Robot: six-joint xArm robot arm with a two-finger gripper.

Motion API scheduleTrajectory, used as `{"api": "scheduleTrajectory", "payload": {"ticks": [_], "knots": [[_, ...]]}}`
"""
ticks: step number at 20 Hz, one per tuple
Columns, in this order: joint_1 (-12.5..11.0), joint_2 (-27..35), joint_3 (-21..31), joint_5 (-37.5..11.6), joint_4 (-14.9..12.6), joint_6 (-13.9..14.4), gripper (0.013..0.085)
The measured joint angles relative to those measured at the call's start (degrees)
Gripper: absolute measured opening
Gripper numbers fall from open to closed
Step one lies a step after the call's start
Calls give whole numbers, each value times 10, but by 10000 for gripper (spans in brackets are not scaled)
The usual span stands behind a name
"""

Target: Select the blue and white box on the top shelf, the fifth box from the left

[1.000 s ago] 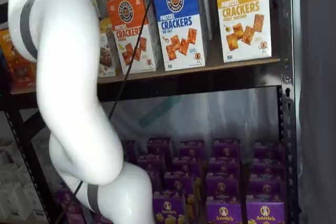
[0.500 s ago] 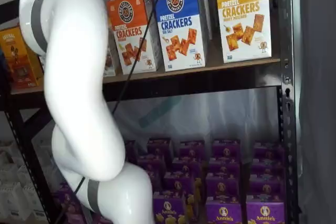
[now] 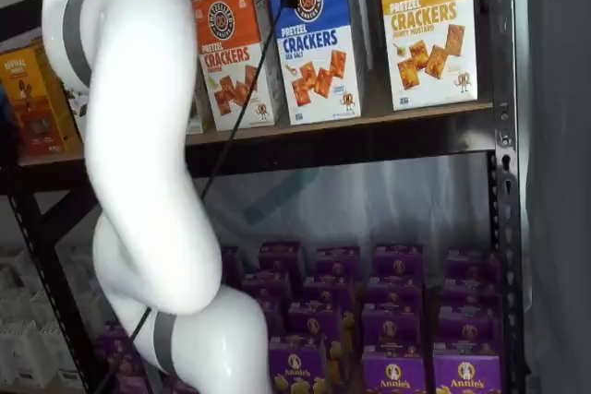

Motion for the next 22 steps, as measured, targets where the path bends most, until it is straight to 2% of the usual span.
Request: {"api": "scheduleTrajectory", "payload": {"ticks": [4,11,20,22], "knots": [[4,6,-7,16,-12,0,850],[9,-4,8,11,-22,0,850],[12,-12,19,9,-25,2,850],[12,-12,18,11,-25,2,770]]}}
